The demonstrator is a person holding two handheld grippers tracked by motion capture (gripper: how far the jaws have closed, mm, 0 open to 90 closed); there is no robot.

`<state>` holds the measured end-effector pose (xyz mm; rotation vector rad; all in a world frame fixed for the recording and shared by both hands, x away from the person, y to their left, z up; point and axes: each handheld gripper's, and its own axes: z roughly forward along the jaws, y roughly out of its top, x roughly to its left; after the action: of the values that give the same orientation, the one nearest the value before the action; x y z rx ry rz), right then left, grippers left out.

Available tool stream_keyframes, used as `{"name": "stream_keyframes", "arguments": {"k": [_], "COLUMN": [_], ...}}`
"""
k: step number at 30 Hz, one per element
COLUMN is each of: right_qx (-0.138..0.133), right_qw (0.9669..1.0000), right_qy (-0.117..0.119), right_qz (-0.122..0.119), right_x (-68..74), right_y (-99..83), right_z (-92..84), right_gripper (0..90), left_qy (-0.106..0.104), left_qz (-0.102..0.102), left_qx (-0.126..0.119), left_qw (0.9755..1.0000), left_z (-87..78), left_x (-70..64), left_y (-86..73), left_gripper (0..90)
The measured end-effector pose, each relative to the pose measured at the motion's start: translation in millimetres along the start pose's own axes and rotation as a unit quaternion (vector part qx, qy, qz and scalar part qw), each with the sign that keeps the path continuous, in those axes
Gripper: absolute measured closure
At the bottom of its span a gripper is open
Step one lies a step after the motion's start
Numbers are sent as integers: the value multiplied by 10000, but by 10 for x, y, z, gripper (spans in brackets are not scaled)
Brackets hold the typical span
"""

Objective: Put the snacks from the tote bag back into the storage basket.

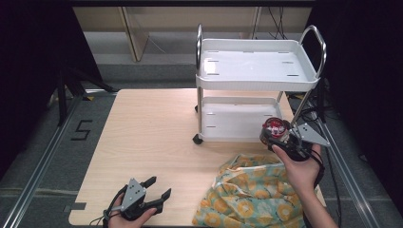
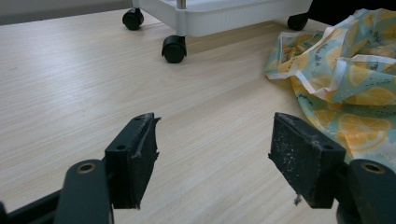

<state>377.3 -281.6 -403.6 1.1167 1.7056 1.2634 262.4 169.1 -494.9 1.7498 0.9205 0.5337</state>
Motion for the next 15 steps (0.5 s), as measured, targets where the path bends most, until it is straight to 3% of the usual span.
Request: {"name": "stream_keyframes", "arguments": {"k": [6, 9, 15], "right_qx": [70, 2, 26], "right_qw": [9999, 10000, 10000], "right_qy": [-24, -75, -78], "right_qz": [68, -57, 51], "right_x": [2, -22, -29], "right_y": [-3, 0, 7], "right_z": [16, 36, 63], "right_gripper": [263, 264, 264], "left_qy": [21, 6, 7], "left_qz": [4, 4, 5], "left_qx": [21, -5, -8], "left_qw": [10000, 10000, 10000], "left_z": [-6, -1, -1], "left_x": [0, 2, 5], "left_y": [3, 1, 1], "left_gripper": [312, 312, 313]}}
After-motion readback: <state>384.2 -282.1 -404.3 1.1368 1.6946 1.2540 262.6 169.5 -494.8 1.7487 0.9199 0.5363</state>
